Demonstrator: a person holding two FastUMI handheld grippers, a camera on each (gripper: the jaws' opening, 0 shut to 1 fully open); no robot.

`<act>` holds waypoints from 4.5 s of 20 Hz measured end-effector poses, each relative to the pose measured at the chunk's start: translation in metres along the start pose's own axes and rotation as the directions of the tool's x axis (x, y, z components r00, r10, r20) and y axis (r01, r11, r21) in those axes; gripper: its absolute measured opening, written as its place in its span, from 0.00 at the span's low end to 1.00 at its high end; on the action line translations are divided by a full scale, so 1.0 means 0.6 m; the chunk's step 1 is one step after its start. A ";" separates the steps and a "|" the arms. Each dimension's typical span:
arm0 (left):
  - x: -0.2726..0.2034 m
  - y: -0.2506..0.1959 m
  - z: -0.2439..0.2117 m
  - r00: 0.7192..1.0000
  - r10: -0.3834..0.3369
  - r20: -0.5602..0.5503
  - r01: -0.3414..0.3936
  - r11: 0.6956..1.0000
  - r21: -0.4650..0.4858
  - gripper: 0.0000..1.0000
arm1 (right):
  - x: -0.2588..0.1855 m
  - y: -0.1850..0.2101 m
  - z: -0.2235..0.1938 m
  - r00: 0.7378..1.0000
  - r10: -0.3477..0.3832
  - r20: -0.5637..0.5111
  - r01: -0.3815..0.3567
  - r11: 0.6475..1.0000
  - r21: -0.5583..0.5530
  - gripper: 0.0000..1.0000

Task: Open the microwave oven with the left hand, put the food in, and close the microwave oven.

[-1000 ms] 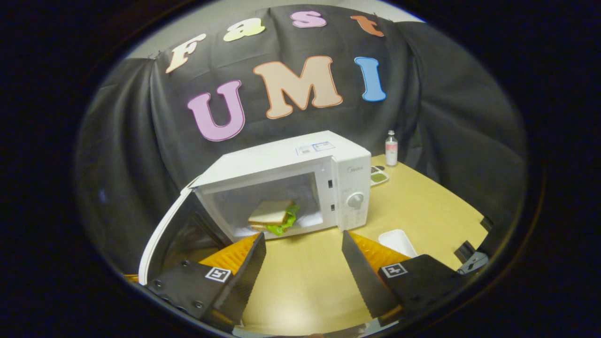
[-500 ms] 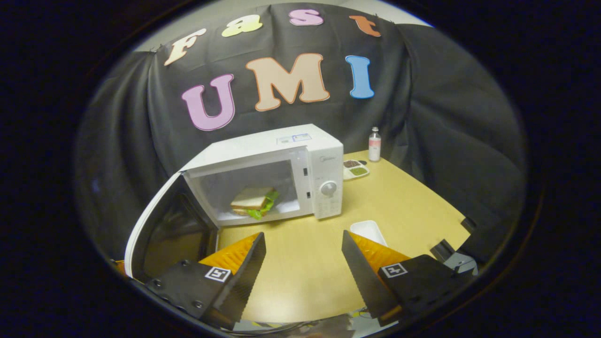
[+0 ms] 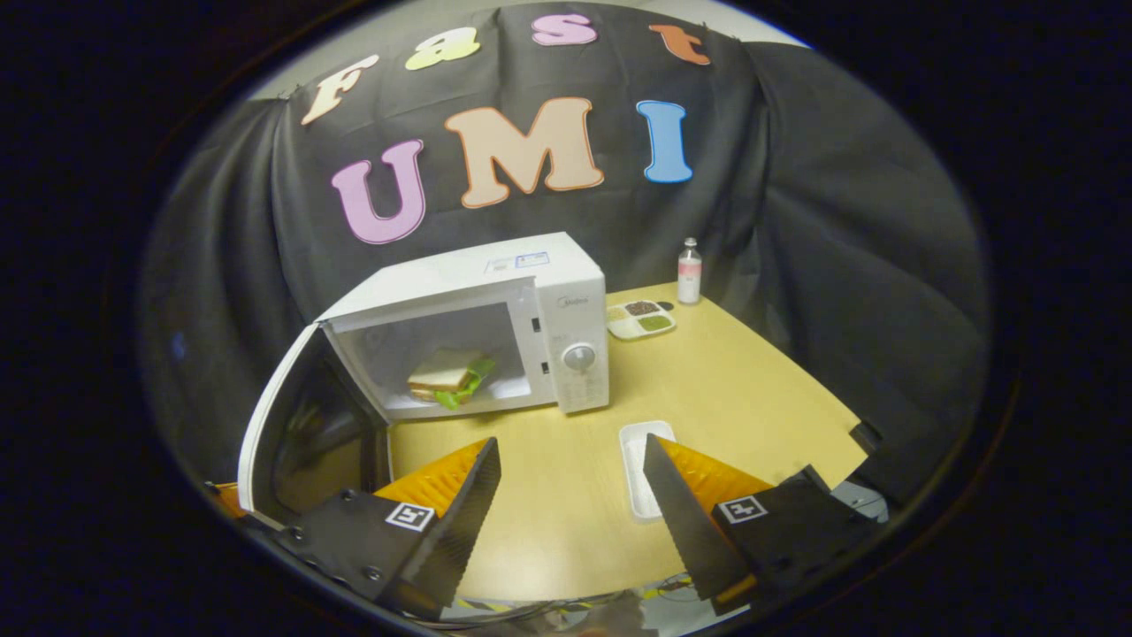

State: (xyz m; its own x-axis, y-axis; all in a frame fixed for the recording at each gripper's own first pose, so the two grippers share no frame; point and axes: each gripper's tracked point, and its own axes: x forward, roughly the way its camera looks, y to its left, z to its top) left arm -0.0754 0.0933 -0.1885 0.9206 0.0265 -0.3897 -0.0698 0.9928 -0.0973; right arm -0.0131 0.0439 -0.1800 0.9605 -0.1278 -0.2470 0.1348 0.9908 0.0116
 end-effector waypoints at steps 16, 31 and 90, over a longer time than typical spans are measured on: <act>0.072 -0.151 0.034 0.998 -0.051 0.032 0.047 0.993 0.104 0.01 | 0.012 -0.143 0.038 0.999 -0.020 0.040 0.019 1.000 0.021 1.00; 0.166 -0.315 0.099 0.984 -0.131 0.125 0.108 0.979 0.175 0.01 | 0.044 -0.214 0.089 0.991 0.049 0.121 -0.044 0.998 -0.041 1.00; 0.327 -0.386 0.229 0.962 -0.124 0.242 0.101 0.989 0.105 0.01 | 0.072 -0.278 0.136 0.979 -0.006 0.202 0.005 1.000 0.002 0.92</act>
State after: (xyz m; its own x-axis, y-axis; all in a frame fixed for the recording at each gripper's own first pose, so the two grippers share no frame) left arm 0.1744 -0.1156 -0.1167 0.9875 -0.0691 -0.1414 0.0640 0.9972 -0.0399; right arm 0.0259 -0.1302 -0.1138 0.9891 -0.1396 -0.0463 0.1403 0.9900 0.0123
